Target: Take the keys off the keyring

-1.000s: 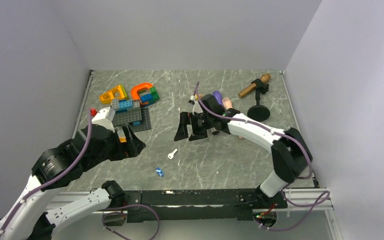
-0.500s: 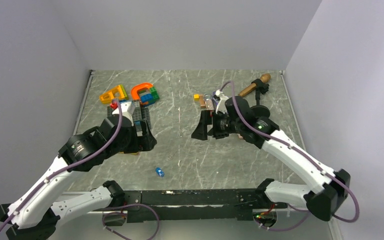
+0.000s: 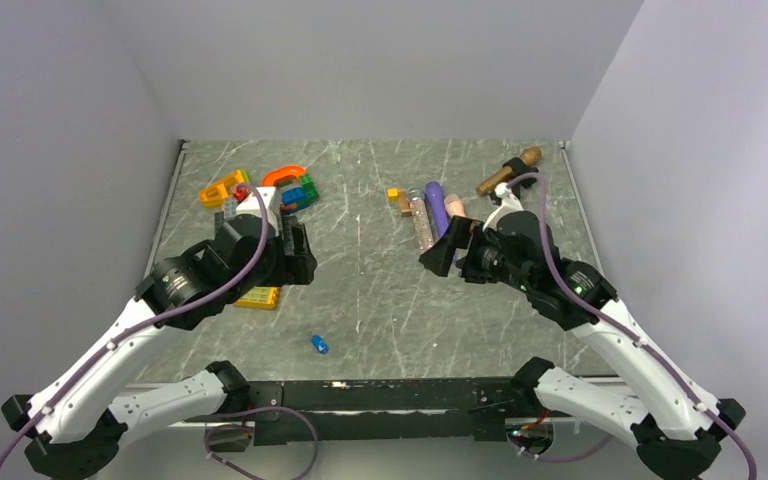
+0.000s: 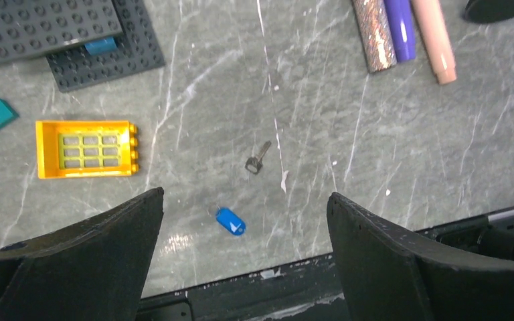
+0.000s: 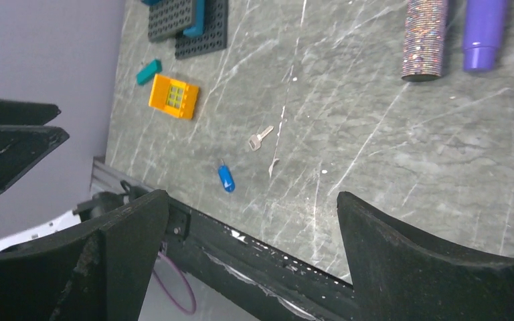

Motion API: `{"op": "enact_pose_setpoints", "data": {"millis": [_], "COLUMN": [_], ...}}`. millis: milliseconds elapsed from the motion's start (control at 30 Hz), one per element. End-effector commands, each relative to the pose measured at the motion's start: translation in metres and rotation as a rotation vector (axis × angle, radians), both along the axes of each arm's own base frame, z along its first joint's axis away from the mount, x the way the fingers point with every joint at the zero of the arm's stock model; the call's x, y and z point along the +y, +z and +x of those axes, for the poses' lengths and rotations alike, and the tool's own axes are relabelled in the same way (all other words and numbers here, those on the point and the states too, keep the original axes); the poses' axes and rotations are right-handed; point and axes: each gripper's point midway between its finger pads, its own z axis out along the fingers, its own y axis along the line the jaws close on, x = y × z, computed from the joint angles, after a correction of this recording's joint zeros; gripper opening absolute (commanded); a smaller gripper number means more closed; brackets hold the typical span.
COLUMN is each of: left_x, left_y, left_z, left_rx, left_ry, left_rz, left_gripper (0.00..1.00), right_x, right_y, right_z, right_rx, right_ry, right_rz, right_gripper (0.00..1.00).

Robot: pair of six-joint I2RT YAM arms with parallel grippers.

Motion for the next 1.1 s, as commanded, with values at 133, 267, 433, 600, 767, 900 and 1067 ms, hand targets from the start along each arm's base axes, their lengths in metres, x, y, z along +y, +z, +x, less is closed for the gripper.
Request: {"op": "enact_pose_setpoints", "data": {"millis": [133,267,433,600,767,900,1067], "left_x": [0.026,0.036,0.063,0.094,0.121,0.142,0.166], "left_y": [0.038,0.045,0.046,0.038,0.017,-0.013,-0.054], "left_z": [0.027,0.034,0.045,0.067,0.088,0.102,0.112], "left_rx": [-0.280,-0.356,-0.440,-0.523,-0.492,-0.522,-0.511], "left_ry": [0.080,0.106,0.195,0.313,0.416,0.467,0.515], "left_rz": [0.014,0.049,0.163,0.228,0.223,0.219,0.230], "left_gripper": [0.99,0.99,0.99,0.99,0.99,1.00,0.99], "right_x": [-0.045,-0.061,-0.064,-0.063,-0.061,-0.057,-0.061], "right_y": [0.030,0.031,0.017,0.021,0.017,0.021,0.017], "right_z": [-0.009,-0.020,-0.036,-0.042,-0.045,-0.047,-0.049], "right_rx": [-0.094,-0.113,-0.063,-0.093,-0.074,-0.086,-0.062], "right_ry": [-0.182,-0.212,-0.197,-0.186,-0.180,-0.150,-0.170], "right_rz": [0.045,0.049,0.075,0.147,0.164,0.179,0.164], "right_gripper": [1.00,1.00,1.00,1.00,1.00,1.00,1.00]}}
